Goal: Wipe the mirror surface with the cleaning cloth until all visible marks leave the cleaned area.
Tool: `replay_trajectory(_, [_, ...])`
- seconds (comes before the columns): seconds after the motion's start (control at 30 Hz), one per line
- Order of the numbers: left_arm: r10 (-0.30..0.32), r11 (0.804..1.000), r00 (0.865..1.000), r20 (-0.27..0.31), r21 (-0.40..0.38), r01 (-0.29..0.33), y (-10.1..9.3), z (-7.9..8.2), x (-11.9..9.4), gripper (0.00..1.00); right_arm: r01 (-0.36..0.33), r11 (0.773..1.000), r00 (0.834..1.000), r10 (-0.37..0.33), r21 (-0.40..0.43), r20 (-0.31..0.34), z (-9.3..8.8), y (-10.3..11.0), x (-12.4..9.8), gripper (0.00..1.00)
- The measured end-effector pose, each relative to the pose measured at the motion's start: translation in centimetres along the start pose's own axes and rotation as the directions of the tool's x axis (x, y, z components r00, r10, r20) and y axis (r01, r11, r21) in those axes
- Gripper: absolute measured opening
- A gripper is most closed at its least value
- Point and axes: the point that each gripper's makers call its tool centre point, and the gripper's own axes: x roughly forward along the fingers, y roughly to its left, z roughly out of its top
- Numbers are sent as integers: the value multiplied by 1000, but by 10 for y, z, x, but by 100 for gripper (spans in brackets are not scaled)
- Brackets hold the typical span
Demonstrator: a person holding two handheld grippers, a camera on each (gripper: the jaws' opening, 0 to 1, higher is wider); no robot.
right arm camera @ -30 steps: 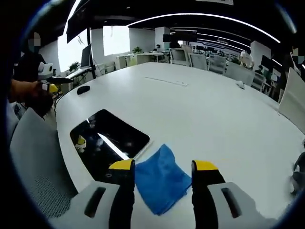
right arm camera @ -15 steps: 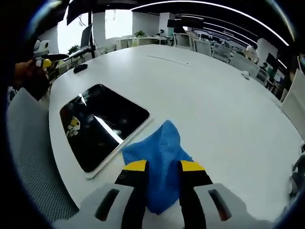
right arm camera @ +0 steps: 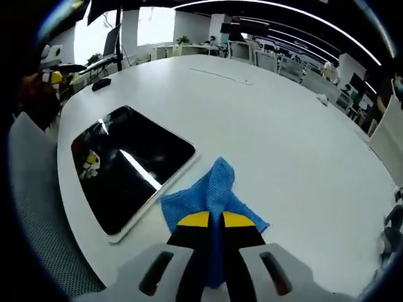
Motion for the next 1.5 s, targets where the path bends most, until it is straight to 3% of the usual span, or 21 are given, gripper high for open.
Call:
replay_trajectory(0.1, [-1, 1000, 1000, 3, 0, 1, -1, 1, -1, 99, -10, 1000, 1000, 10, 12, -2, 6, -7, 0, 0])
replay_trajectory(0.2, [-2, 1000, 1000, 4, -3, 2, -3, 3, -2, 99, -28, 999, 998, 26, 25, 49, 31, -3, -8, 0])
replay_trajectory(0.37, [1, 1000, 1000, 9, -5, -1, 2, 3, -3, 99, -85, 996, 990, 84, 7, 117, 75, 15, -17, 0])
replay_trajectory(0.5, [-4, 1000, 1000, 18, -10, 4, 1, 5, -2, 99, -133, 991, 984, 130, 16, 119, 92, 34, -7, 0])
replay_trajectory(0.67, [-14, 1000, 1000, 16, -13, 14, -1, 2, -1, 99, -174, 985, 983, 174, 3, 53, 85, 55, 19, 0])
replay_trajectory(0.83, [-16, 1000, 1000, 14, -7, 16, -3, 1, -2, 99, -159, 986, 987, 159, -52, 9, 74, 57, 36, 0])
replay_trajectory(0.97, [-20, 1000, 1000, 7, 8, 20, -4, 1, -4, 99, -166, 985, 986, 166, -50, -7, 70, 60, 42, 0])
replay_trajectory(1.23, [-13, 1000, 1000, 8, -1, 13, 1, -2, -6, 99, -190, 981, 982, 190, -23, -14, 76, 68, 45, 0])
replay_trajectory(1.5, [-17, 1000, 1000, 5, 3, 17, 3, -3, -5, 99, -228, 971, 974, 227, -66, -22, 88, 93, 55, 0])
